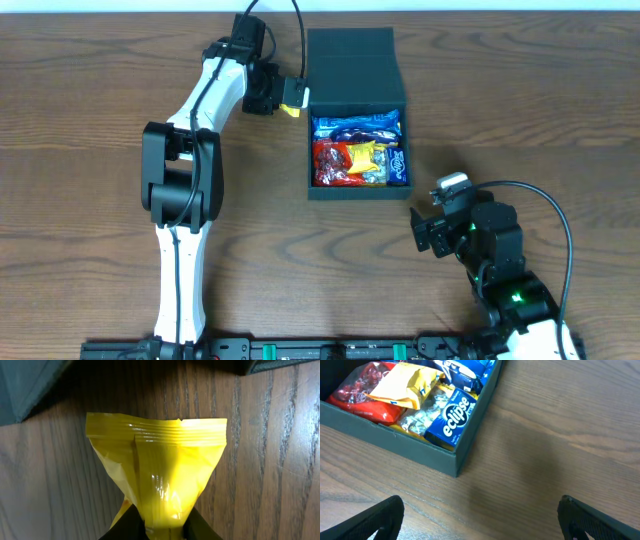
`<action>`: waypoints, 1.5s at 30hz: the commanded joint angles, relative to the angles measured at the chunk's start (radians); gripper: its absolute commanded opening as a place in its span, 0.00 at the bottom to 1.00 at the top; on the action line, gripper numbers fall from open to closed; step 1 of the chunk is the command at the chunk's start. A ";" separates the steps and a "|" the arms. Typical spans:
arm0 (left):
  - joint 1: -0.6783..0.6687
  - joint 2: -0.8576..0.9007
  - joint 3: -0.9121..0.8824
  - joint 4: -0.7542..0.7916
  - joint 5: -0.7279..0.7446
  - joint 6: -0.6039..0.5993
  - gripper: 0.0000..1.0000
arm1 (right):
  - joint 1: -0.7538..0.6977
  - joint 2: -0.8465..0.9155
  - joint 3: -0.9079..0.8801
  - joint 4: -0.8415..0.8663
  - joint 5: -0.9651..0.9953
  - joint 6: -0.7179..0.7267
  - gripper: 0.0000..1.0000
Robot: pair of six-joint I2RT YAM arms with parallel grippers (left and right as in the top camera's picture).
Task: Pack container
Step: 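Lift the second yellow packet with the left gripper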
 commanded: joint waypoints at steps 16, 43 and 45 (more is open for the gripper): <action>-0.002 -0.010 0.019 -0.005 -0.005 -0.163 0.17 | -0.013 -0.003 -0.004 0.001 -0.004 0.011 0.99; -0.009 -0.258 0.019 -0.106 -0.132 -1.444 0.19 | -0.013 -0.003 -0.004 0.001 -0.004 0.011 0.99; -0.019 -0.264 0.019 -0.130 -0.132 -1.518 0.19 | -0.013 -0.003 -0.004 0.001 -0.004 0.011 0.99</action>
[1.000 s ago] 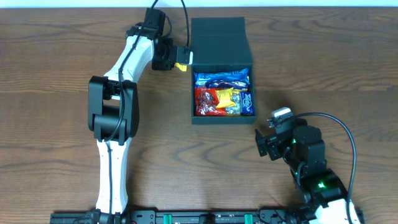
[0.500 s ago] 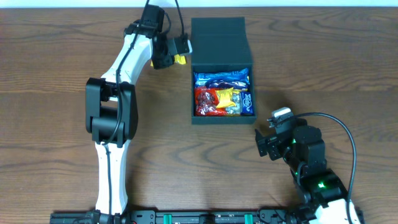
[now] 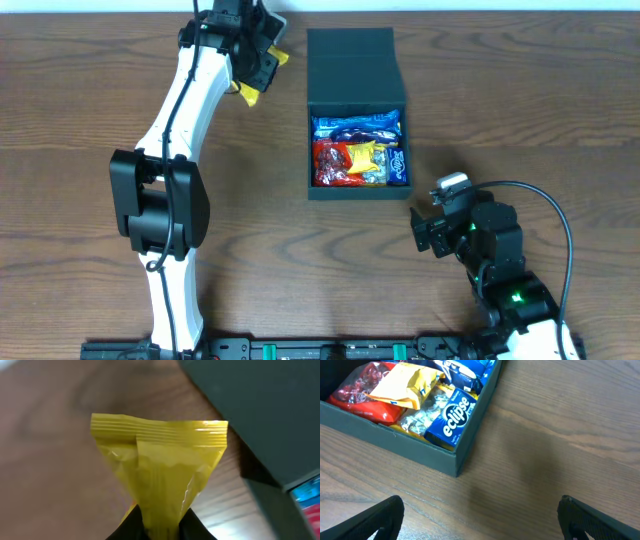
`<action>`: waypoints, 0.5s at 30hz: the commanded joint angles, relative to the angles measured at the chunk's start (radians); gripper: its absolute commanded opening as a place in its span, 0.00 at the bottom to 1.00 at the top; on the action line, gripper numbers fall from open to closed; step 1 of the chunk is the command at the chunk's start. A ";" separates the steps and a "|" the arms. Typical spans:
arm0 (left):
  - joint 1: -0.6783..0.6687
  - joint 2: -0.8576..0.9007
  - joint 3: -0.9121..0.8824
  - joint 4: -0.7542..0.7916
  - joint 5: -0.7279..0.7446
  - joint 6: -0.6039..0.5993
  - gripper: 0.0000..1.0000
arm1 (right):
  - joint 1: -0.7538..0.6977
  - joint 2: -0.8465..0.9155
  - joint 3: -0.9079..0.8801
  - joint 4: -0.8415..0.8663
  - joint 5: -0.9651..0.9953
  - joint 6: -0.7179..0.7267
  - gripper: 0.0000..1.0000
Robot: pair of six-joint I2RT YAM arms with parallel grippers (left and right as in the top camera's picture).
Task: Pack container
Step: 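Lift the second yellow packet with the left gripper, then carry the second yellow packet over the box and lower it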
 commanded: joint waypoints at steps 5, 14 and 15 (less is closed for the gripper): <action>-0.048 -0.056 0.013 -0.072 -0.003 -0.324 0.18 | -0.013 -0.003 -0.004 0.001 -0.003 0.010 0.99; -0.131 -0.130 0.013 -0.167 -0.007 -0.334 0.18 | -0.013 -0.003 -0.004 0.001 -0.003 0.011 0.99; -0.144 -0.139 0.013 -0.175 -0.007 -0.349 0.18 | -0.013 -0.003 -0.004 0.001 -0.003 0.010 0.99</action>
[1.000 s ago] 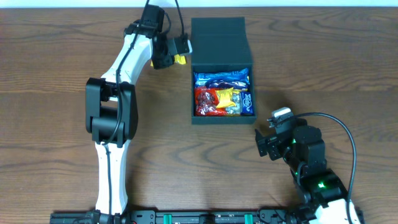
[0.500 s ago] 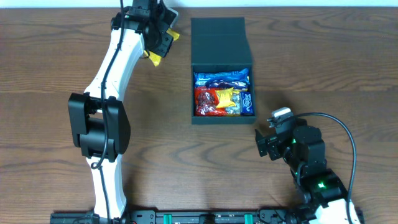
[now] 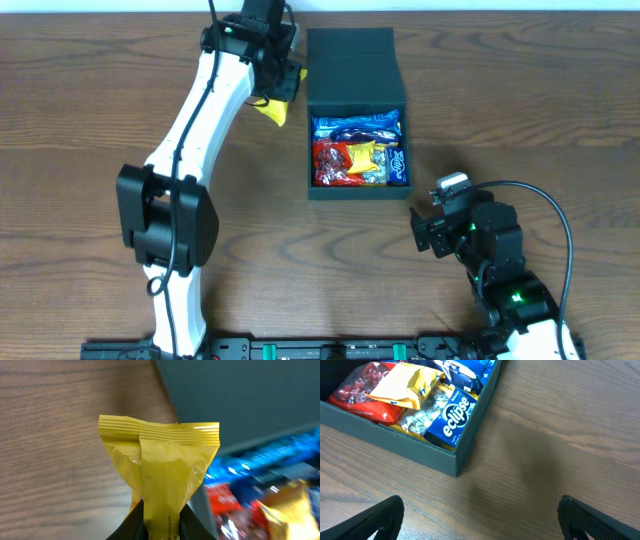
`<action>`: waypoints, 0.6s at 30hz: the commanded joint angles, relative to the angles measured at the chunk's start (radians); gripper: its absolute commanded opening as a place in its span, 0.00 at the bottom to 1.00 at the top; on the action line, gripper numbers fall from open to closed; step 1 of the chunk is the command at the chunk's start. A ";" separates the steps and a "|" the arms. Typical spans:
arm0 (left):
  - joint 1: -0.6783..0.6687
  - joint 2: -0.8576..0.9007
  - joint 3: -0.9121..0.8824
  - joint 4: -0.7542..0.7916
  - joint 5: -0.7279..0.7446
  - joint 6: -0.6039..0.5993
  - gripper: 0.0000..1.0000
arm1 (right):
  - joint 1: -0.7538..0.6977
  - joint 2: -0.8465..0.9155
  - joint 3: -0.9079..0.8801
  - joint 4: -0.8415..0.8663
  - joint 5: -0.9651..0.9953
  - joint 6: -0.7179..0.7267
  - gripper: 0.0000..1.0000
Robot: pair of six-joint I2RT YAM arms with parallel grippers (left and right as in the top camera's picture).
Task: Pack container
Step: 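Carry the second yellow packet over the box and lower it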
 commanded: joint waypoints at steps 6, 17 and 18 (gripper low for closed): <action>-0.089 -0.065 0.013 -0.066 -0.011 -0.138 0.18 | -0.013 -0.003 -0.004 0.001 -0.003 0.010 0.99; -0.217 -0.122 -0.059 -0.111 -0.158 -0.368 0.17 | -0.013 -0.003 -0.004 0.001 -0.003 0.010 0.99; -0.233 -0.140 -0.096 -0.093 -0.179 -0.415 0.17 | -0.013 -0.003 -0.004 0.001 -0.003 0.010 0.99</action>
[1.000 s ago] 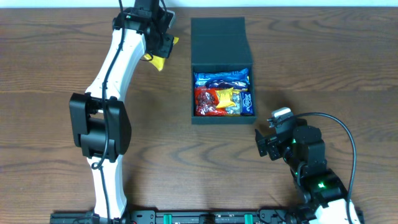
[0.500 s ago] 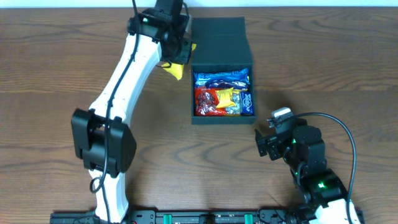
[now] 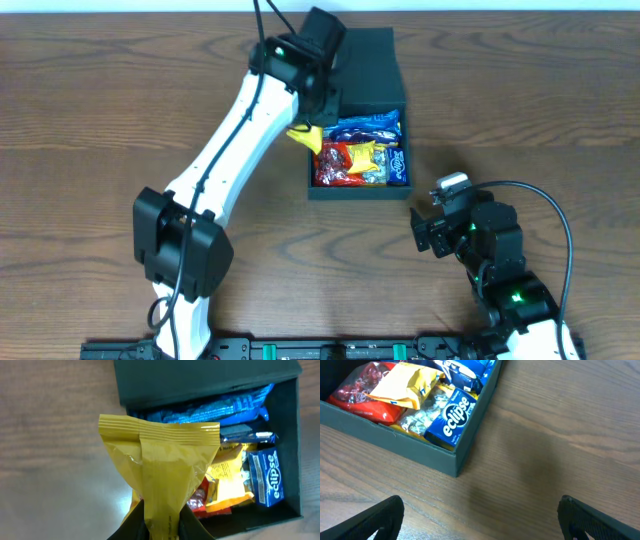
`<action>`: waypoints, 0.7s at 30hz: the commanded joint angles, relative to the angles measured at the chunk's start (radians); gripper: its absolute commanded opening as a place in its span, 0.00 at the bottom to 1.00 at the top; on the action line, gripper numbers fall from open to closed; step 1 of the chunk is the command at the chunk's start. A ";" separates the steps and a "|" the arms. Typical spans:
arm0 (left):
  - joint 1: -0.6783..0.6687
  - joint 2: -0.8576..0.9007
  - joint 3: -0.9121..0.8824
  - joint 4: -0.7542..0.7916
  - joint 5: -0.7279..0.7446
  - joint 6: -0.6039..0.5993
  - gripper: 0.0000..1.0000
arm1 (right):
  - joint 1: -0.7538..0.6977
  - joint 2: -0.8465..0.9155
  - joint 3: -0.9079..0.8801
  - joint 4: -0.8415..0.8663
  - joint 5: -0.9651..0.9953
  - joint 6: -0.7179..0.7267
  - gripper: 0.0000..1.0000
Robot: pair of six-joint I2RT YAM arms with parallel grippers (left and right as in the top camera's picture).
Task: Pack container
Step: 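Carry the second yellow packet over the box and lower it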
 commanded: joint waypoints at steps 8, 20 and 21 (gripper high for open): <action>-0.088 -0.161 -0.296 0.179 -0.111 -0.280 0.18 | -0.013 -0.003 -0.004 0.001 -0.004 0.010 0.99; -0.130 -0.192 -0.512 0.406 -0.166 -0.424 0.19 | -0.013 -0.003 -0.004 0.001 -0.004 0.010 0.99; -0.132 -0.192 -0.512 0.407 -0.166 -0.431 0.18 | -0.013 -0.003 -0.004 0.001 -0.003 0.010 0.99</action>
